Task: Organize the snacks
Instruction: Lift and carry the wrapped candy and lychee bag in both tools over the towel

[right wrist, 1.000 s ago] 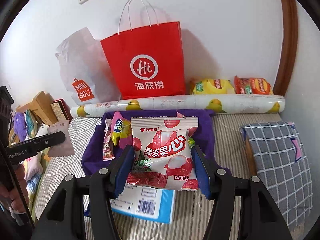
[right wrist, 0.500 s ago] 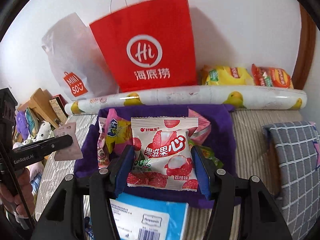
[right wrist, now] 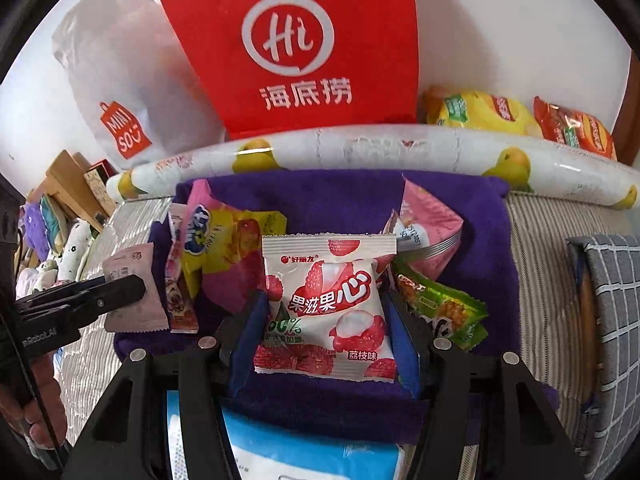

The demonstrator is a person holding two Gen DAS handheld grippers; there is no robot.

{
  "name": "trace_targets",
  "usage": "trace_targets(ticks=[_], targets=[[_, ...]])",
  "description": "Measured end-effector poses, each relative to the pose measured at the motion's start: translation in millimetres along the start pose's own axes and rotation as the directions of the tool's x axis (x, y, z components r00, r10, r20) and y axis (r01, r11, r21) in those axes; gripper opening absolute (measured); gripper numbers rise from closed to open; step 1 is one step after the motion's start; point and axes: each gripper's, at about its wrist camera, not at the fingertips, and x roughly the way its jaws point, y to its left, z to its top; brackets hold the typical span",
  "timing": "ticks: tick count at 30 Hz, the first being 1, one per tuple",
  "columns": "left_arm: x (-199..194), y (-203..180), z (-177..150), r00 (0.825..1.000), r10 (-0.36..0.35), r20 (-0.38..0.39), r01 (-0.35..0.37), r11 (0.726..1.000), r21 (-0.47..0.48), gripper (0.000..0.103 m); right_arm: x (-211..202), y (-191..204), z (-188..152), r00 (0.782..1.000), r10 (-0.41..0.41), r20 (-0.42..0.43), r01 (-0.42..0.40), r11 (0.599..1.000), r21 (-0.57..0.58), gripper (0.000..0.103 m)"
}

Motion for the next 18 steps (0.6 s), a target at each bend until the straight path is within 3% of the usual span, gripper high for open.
trace_targets(ticks=[18], targets=[[24.2, 0.6, 1.1, 0.999, -0.043, -0.023, 0.043, 0.999, 0.021, 0.033, 30.6, 10.3, 4.0, 0.997, -0.035, -0.074, 0.031, 0.998, -0.049, 0.058]])
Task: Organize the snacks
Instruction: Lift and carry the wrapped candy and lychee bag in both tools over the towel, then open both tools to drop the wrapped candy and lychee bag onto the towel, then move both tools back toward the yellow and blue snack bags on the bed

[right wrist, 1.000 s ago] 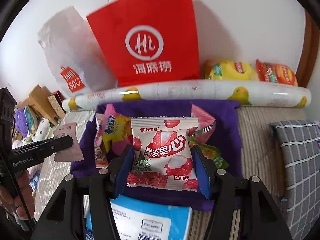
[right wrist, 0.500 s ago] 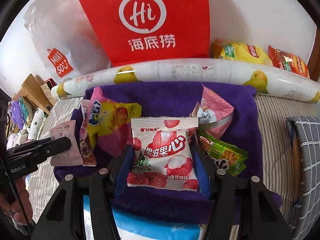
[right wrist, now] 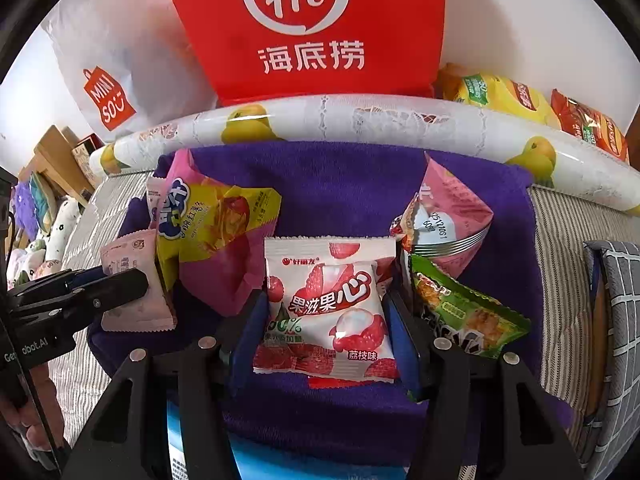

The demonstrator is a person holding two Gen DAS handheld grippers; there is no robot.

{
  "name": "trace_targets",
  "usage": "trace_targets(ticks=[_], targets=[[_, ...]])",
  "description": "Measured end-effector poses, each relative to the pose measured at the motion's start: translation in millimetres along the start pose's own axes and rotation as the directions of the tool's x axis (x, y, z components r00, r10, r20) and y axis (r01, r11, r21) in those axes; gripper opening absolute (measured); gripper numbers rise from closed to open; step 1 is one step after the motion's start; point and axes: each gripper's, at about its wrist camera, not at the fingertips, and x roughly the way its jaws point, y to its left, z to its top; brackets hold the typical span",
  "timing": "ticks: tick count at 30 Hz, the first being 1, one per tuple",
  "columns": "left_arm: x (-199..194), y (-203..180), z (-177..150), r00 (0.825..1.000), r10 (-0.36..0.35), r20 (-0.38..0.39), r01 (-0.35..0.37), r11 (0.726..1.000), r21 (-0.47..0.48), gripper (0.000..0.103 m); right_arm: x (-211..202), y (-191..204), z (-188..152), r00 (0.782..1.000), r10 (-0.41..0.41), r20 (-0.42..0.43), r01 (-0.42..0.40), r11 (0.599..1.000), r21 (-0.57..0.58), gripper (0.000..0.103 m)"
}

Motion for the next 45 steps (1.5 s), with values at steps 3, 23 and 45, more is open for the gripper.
trace_targets(ticks=[3, 23, 45], targets=[[3.1, 1.0, 1.1, 1.0, 0.001, -0.005, -0.001, 1.0, -0.001, 0.033, 2.4, 0.3, 1.7, 1.0, -0.002, -0.007, 0.002, 1.0, 0.002, 0.058], [-15.3, -2.2, -5.3, 0.998, 0.034, -0.044, -0.033, 0.999, 0.031, 0.057, -33.4, 14.2, -10.9, 0.997, -0.045, 0.056, 0.047, 0.998, -0.035, 0.073], [-123.4, -38.9, -66.4, 0.987, 0.124, 0.102, -0.132, 0.988, 0.082, 0.058, -152.2, 19.4, -93.8, 0.969, -0.171, 0.179, 0.161, 0.985, 0.07, 0.083]])
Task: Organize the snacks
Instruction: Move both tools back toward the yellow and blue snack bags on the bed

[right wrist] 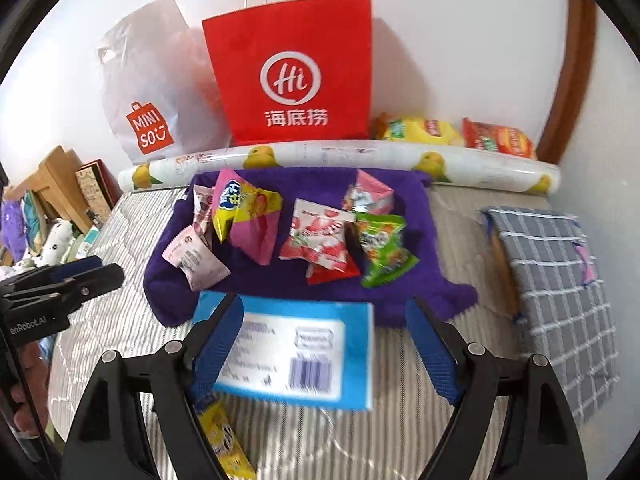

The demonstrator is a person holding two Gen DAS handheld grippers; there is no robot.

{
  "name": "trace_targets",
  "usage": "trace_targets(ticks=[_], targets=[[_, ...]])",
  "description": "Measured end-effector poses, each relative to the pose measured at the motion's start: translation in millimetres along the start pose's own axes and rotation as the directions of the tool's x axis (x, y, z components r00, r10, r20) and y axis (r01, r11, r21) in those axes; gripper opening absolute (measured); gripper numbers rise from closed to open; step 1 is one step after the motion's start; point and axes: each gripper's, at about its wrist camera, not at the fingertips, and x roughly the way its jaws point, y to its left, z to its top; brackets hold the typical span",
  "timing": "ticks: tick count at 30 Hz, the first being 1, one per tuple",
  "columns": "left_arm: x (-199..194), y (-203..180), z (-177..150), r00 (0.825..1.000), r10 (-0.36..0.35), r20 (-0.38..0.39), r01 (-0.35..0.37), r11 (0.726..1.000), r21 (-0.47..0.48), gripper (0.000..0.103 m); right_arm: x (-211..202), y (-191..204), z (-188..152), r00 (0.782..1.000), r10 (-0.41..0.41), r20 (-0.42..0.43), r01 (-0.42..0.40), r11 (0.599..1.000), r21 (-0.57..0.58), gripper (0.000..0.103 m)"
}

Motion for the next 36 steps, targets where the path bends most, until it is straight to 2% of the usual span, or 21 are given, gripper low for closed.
trace_targets(ticks=[3, 7, 13, 23, 30, 36], targets=[[-14.0, -6.6, -9.8, 1.0, 0.02, 0.02, -0.02, 1.0, 0.008, 0.066, -14.2, -6.7, -9.8, 0.998, -0.058, 0.006, 0.058, 0.998, 0.023, 0.083], [-28.4, -14.4, -24.4, 0.999, 0.01, 0.032, -0.01, 1.0, 0.023, 0.066, -34.9, -15.5, -26.0, 0.996, -0.072, 0.051, 0.07, 0.997, 0.044, 0.083], [-48.1, -18.9, -41.3, 0.997, -0.019, 0.077, 0.019, 1.0, 0.008, 0.066, -57.7, -17.7, -48.1, 0.987, -0.133, 0.088, 0.13, 0.991, 0.044, 0.083], [-68.9, -27.9, -61.8, 0.991, -0.07, 0.117, 0.069, 0.997, 0.017, 0.066, -92.7, -15.7, -67.7, 0.98, -0.141, 0.139, 0.134, 0.989, 0.061, 0.083], [-75.3, -26.7, -73.2, 0.989, -0.067, 0.13, 0.065, 0.998, 0.022, 0.066, -104.1, -12.6, -76.1, 0.984, -0.103, 0.146, 0.091, 0.992, 0.086, 0.083], [-77.5, -23.5, -79.2, 0.989, -0.048, 0.141, 0.044, 0.999, 0.031, 0.066, -107.7, -6.7, -81.5, 0.984, -0.107, 0.144, 0.095, 0.991, 0.091, 0.083]])
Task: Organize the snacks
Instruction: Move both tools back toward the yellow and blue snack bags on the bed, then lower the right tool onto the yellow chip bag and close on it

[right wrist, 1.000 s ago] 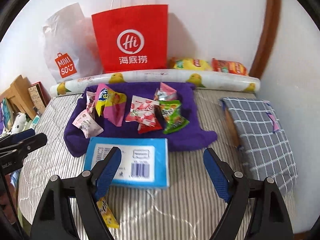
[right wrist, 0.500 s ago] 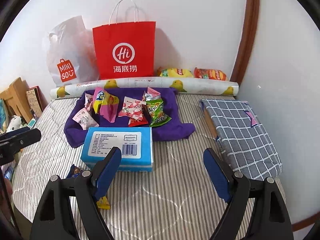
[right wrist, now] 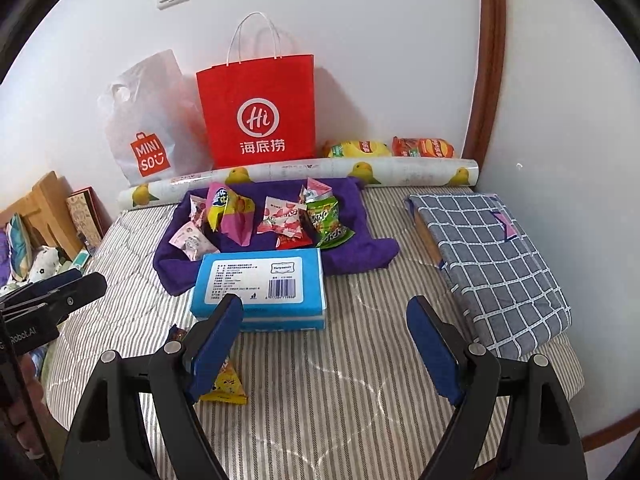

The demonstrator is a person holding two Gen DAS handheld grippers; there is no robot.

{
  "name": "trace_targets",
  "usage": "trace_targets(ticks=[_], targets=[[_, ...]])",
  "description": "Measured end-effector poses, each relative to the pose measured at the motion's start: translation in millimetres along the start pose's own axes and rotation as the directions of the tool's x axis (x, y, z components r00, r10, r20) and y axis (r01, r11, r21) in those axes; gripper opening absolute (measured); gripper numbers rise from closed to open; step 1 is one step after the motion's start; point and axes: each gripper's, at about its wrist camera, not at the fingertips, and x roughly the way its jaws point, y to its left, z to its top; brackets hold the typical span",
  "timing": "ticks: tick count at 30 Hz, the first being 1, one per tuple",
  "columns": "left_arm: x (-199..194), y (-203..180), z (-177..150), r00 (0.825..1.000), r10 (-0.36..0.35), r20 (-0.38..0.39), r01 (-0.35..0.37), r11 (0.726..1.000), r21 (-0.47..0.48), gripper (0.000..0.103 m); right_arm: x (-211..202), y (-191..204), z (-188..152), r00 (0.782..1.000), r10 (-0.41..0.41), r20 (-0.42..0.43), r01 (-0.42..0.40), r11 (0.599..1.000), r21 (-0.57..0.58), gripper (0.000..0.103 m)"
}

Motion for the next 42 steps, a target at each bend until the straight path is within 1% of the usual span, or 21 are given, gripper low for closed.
trace_targets(ticks=[3, 5, 6, 9, 13, 16, 20, 23, 27, 30, 35, 38, 42], targets=[[0.2, 2.3, -2.3, 1.0, -0.001, -0.004, 0.001, 1.0, 0.004, 0.066, -2.1, 2.7, -2.0, 1.0, -0.006, -0.003, 0.006, 1.0, 0.004, 0.083], [1.9, 4.6, -3.8, 1.0, -0.003, -0.011, 0.003, 1.0, 0.002, 0.066, -3.7, 2.6, -4.2, 1.0, 0.014, 0.002, -0.014, 1.0, 0.011, 0.084], [3.2, 5.6, -4.5, 1.0, -0.002, -0.014, 0.002, 1.0, 0.001, 0.066, -3.8, 1.9, -5.2, 0.999, 0.032, 0.004, -0.032, 0.999, 0.022, 0.087], [7.1, 9.3, -7.3, 1.0, 0.019, -0.023, -0.019, 1.0, 0.004, 0.066, -1.4, 1.8, -7.8, 0.999, 0.046, -0.002, -0.046, 0.998, 0.04, 0.088], [14.5, 19.1, -11.2, 0.999, 0.022, -0.043, -0.022, 1.0, -0.011, 0.066, 10.1, 6.9, -14.8, 0.999, 0.04, -0.023, -0.04, 0.999, 0.03, 0.088], [21.5, 28.3, -15.1, 0.998, 0.025, -0.059, -0.027, 0.999, -0.025, 0.066, 23.5, 12.9, -24.0, 0.996, 0.076, -0.054, -0.075, 0.997, 0.027, 0.088], [32.6, 42.5, -20.8, 0.996, 0.024, -0.086, -0.028, 0.999, -0.045, 0.066, 46.1, 28.6, -39.0, 0.985, 0.134, -0.111, -0.132, 0.991, 0.019, 0.088], [40.6, 54.7, -26.3, 0.994, 0.027, -0.108, -0.034, 0.997, -0.063, 0.066, 63.3, 43.5, -49.6, 0.975, 0.157, -0.157, -0.158, 0.987, 0.005, 0.088], [50.2, 70.3, -31.7, 0.991, 0.035, -0.13, -0.046, 0.995, -0.084, 0.066, 77.4, 62.4, -59.7, 0.963, 0.192, -0.188, -0.197, 0.98, -0.008, 0.088], [55.0, 79.7, -34.5, 0.99, 0.032, -0.139, -0.045, 0.994, -0.096, 0.066, 84.0, 76.0, -63.2, 0.959, 0.203, -0.199, -0.213, 0.976, -0.033, 0.088], [63.2, 87.9, -36.8, 0.987, 0.017, -0.158, -0.034, 0.994, -0.105, 0.066, 101.5, 89.1, -67.3, 0.951, 0.198, -0.237, -0.214, 0.976, -0.042, 0.088], [66.4, 91.1, -38.4, 0.986, 0.012, -0.165, -0.029, 0.994, -0.103, 0.066, 111.8, 93.5, -70.5, 0.945, 0.192, -0.263, -0.21, 0.977, -0.04, 0.081], [69.5, 96.3, -40.5, 0.985, -0.001, -0.17, -0.018, 0.994, -0.111, 0.066, 120.5, 97.6, -74.0, 0.942, 0.186, -0.28, -0.205, 0.978, -0.04, 0.08]])
